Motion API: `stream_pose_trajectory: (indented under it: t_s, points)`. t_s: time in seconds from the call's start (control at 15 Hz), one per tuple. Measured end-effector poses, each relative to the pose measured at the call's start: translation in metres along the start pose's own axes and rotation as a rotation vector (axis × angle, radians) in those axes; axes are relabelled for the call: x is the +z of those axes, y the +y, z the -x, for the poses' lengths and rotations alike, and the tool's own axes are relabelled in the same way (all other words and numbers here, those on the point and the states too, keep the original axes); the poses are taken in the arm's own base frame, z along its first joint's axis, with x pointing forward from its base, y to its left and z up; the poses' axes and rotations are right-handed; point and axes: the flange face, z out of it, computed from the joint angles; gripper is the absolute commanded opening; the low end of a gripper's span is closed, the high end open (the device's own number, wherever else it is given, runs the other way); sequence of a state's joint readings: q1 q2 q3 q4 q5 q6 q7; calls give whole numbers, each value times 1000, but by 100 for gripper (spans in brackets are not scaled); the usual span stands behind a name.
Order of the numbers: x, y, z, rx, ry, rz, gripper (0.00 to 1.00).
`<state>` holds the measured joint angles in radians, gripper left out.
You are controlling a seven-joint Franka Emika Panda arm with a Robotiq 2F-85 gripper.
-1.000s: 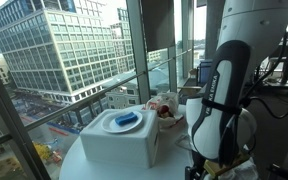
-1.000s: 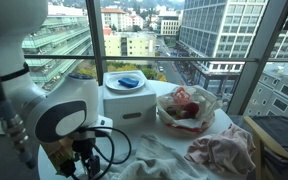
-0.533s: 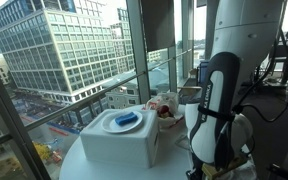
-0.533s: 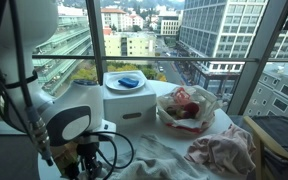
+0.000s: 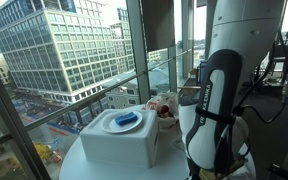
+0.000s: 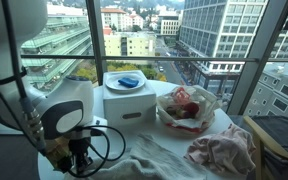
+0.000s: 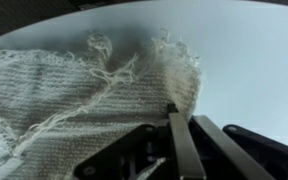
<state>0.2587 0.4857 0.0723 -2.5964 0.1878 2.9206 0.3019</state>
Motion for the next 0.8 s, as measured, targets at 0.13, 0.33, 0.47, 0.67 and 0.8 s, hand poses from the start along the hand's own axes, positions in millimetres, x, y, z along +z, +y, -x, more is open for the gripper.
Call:
stream_pose_trajectory:
  t_s: [0.13,0.33,0.47,0.67,0.8]
  points:
    - [3,-20,13,-71,-26,27,2]
    - [7,-53,34,-183,-38,76,2]
    - [5,-75,39,-242,-12,114,2]
    - [-10,-102,26,-283,71,161,3]
    - [-23,-117,14,-291,109,168,3]
